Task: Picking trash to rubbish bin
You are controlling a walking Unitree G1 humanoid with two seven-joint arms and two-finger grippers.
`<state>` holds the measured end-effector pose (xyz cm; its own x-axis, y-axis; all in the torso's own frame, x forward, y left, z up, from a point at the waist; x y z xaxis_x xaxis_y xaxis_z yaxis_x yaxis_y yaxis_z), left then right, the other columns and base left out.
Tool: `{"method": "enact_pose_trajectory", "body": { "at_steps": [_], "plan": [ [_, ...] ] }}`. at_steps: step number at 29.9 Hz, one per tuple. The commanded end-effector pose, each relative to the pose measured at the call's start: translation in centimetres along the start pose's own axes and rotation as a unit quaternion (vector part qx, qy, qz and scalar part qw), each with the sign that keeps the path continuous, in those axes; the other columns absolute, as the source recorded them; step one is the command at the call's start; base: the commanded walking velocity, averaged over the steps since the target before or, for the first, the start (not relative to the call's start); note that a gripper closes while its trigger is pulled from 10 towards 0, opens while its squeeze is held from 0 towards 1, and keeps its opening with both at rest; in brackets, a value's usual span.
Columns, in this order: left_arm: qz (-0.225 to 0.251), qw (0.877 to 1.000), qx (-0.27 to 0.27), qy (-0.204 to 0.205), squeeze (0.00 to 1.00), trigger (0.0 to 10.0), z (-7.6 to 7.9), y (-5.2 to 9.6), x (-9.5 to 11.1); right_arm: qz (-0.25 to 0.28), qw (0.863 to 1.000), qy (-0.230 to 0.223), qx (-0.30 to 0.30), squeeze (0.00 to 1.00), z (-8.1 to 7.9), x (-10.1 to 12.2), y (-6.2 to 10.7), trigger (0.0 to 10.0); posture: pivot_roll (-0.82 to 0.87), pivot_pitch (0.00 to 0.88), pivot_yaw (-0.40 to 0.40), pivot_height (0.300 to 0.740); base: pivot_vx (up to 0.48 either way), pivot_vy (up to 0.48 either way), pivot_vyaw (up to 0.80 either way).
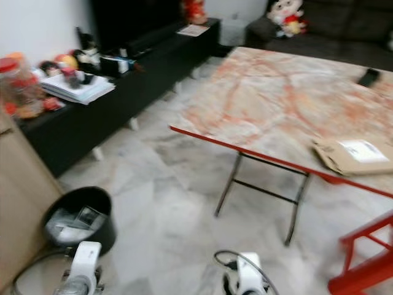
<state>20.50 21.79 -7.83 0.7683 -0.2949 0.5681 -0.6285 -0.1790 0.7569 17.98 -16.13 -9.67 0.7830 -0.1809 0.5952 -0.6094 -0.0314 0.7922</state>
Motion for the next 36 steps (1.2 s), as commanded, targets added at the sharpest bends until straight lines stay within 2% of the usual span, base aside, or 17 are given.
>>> {"method": "enact_pose_trajectory", "body": {
  "at_steps": [1, 14, 17, 23, 24, 28, 30, 31, 35, 36],
  "plan": [
    [0.011, 1.0, -0.005, -0.015, 0.0, 10.0, 0.3, -0.1, 0.9, 0.0, 1.0, -0.004, -0.014, 0.0, 0.9, 0.0, 0.1, 10.0, -0.1, 0.0, 0.033, 0.74, 0.0, 0.0, -0.77],
    [0.023, 0.999, -0.008, -0.035, 0.0, 10.0, 0.4, -0.2, 1.6, -0.001, 1.0, -0.011, -0.018, 0.0, 0.9, -0.1, 0.1, 10.0, -0.1, 0.0, 0.04, 0.74, 0.0, 0.0, -0.78],
    [0.044, 0.998, -0.009, -0.05, 0.0, 10.0, 0.5, -0.3, 2.7, 0.007, 1.0, -0.012, -0.014, 0.0, 0.8, 0.1, 0.1, 10.0, -0.1, 0.0, 0.038, 0.74, 0.0, 0.0, 0.0],
    [0.117, 0.99, -0.015, -0.073, 0.0, 10.0, 0.9, -0.4, 6.7, 0.045, 0.999, -0.002, -0.007, 0.0, 0.5, 2.1, -0.2, 10.0, -0.09, 0.0, 0.032, 0.74, 0.0, 0.0, 0.0],
    [0.152, 0.986, -0.016, -0.062, 0.0, 10.0, 1.0, -0.4, 8.7, 0.075, 0.997, 0.001, -0.001, 0.0, 0.1, 3.7, -0.4, 10.0, -0.09, 0.0, 0.032, 0.74, 0.0, 0.0, 0.0],
    [0.228, 0.972, -0.013, -0.049, 0.0, 10.0, 1.1, 0.2, 13.0, 0.154, 0.988, -0.003, 0.008, 0.0, -0.5, 7.9, -0.5, 10.0, -0.1, 0.0, 0.034, 0.74, 0.0, 0.0, 0.0],
    [0.284, 0.958, -0.011, -0.038, 0.0, 10.0, 1.5, 0.9, 16.2, 0.228, 0.973, -0.02, 0.014, 0.0, -1.1, 11.8, -0.2, 10.0, -0.1, 0.0, 0.033, 0.74, 0.0, 0.0, 0.0],
    [0.326, 0.945, -0.012, -0.02, 0.0, 10.0, 1.7, 1.7, 18.5, 0.286, 0.957, -0.046, 0.023, 0.0, -1.6, 15.0, 0.3, 10.0, -0.1, 0.0, 0.033, 0.74, 0.0, 0.0, 0.0],
    [0.354, 0.935, -0.01, -0.02, 0.0, 10.0, 1.7, 2.2, 19.8, 0.32, 0.946, -0.051, 0.035, 0.0, -2.1, 16.8, 0.8, 10.0, -0.1, 0.0, 0.033, 0.74, 0.0, 0.0, 0.0],
    [0.402, 0.915, -0.003, 0.016, 0.0, 10.0, 1.2, 3.3, 22.3, 0.396, 0.915, -0.039, 0.065, 0.0, -3.6, 20.7, 2.3, 10.0, -0.1, 0.0, 0.034, 0.74, 0.0, 0.0, 0.0]
  ]
}}
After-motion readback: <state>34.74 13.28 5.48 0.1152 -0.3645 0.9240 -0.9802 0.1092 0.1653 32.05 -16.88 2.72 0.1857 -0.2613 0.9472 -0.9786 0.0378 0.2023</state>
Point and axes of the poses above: a point about 5 cm out from each wrist's last joint towards the gripper, its own y axis pointing back from the gripper into the wrist, its own x axis along the axis of the wrist's last joint, z = x × y, the point moved 1 cm from there along -y, pointing out of the wrist towards the gripper, and after that the axes turned 11 degrees about -y, right-handed, at the moved point
